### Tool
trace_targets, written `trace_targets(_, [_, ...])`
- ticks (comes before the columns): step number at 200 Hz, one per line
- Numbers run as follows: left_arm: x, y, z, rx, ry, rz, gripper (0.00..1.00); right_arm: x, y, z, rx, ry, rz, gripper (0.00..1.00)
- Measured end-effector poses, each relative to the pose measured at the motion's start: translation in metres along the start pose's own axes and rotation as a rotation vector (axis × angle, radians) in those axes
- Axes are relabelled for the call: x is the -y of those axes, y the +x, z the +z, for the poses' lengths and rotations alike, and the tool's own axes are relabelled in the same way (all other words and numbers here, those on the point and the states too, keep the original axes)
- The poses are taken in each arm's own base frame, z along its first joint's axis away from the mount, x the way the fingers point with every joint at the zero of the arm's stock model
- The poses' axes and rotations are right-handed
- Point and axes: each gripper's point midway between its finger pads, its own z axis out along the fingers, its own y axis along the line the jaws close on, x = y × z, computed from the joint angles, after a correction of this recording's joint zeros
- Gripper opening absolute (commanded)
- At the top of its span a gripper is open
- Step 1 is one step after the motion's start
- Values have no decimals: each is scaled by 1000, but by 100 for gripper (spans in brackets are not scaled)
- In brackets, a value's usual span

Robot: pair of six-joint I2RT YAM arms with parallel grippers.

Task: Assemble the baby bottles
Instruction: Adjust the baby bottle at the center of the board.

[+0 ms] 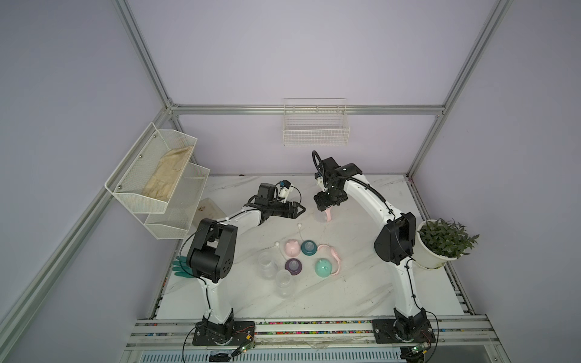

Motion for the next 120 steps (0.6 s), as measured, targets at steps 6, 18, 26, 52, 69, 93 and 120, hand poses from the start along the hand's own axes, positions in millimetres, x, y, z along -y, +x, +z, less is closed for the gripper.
trace_targets(6, [0, 0, 0, 0, 0, 0, 74, 0, 0, -1, 2, 0, 0, 82])
trace_targets(18, [0, 0, 0, -1, 0, 0, 73, 0, -1, -5, 9, 0, 0, 83])
trace_targets(26, [0, 1, 0, -3, -1, -2, 73, 0, -2, -7, 16, 0, 0, 83])
trace_targets(52, [-2, 1, 0, -4, -7, -5, 73, 2, -6, -18, 47, -3, 1, 84])
trace_targets(69, [-3, 1, -1, -5, -16, -8, 73, 3, -10, -27, 77, -17, 3, 84])
trace_targets(93, [-5, -5, -2, 2, -41, -8, 71, 4, -14, -44, 125, -47, 12, 84])
trace_targets(120, [-8, -22, -8, 41, -95, 2, 70, 8, -17, -62, 209, -69, 23, 81])
